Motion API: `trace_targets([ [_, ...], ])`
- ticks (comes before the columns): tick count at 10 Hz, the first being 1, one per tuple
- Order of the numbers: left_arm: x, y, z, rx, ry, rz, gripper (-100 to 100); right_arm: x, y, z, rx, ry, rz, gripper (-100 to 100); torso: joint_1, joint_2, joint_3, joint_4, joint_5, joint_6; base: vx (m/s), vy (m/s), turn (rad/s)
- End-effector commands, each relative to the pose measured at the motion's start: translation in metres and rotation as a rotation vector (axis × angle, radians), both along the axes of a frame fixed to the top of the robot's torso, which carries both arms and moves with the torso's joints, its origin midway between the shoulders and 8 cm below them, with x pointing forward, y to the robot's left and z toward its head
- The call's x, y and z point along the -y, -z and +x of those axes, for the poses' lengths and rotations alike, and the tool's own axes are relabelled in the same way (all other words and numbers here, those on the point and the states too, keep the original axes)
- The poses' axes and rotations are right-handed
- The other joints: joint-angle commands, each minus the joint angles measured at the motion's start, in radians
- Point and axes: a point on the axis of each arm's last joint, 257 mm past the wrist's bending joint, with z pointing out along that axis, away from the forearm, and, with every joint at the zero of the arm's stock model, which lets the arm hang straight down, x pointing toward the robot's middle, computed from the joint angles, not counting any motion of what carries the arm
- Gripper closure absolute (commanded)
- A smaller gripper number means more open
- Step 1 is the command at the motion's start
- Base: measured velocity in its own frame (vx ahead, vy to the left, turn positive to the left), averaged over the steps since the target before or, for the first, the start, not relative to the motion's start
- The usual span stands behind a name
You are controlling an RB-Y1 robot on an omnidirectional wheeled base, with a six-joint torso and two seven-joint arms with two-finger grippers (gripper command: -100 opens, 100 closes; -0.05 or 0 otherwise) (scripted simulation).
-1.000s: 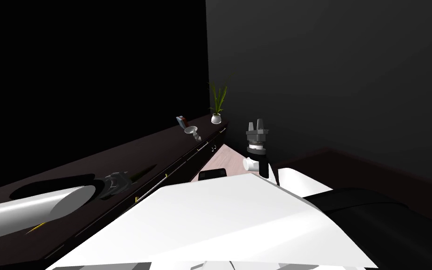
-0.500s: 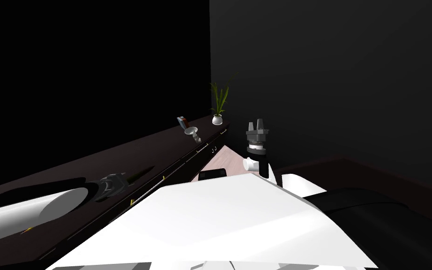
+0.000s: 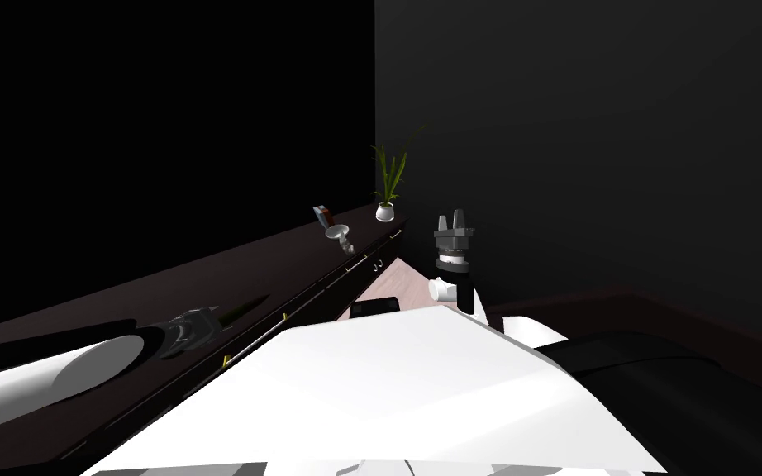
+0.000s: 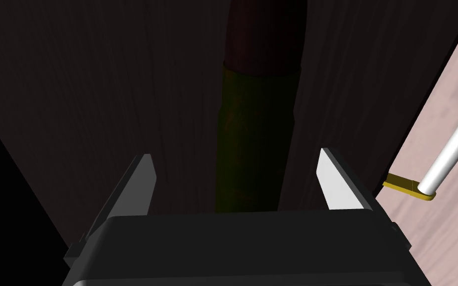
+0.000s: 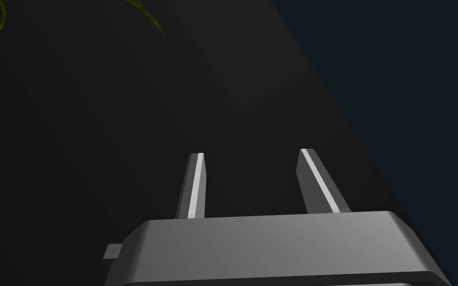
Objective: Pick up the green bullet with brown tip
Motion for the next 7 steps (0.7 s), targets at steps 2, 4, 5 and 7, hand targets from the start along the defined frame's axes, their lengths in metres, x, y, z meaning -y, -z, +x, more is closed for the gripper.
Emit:
trace_targets([
  [2,-0.0060,0.0025,-0.0020,0.000,0.018,0.003,-100,0.0000,0.0000,0.0000,0.000,0.000,0.000,0,0.001,0.000,0.000,0.000,0.000,0.000,0.050,-0.027,0.039],
  [4,-0.0156,0.0064,-0.0058,0.009,0.024,0.000,-100,0.0000,0.0000,0.0000,0.000,0.000,0.000,0,0.001,0.001,0.000,0.000,0.000,0.000,0.061,-0.038,0.088],
  [5,-0.0156,0.0064,-0.0058,0.004,0.037,0.005,-100,0.0000,0.0000,0.0000,0.000,0.000,0.000,0,0.000,-0.001,0.000,0.000,0.000,0.000,0.032,-0.040,0.089],
  [7,-0.0149,0.0067,-0.0057,0.005,0.032,0.004,100,0.0000,0.0000,0.0000,0.000,0.000,0.000,0,0.002,0.002,0.001,0.000,0.000,0.000,0.006,-0.007,0.003],
])
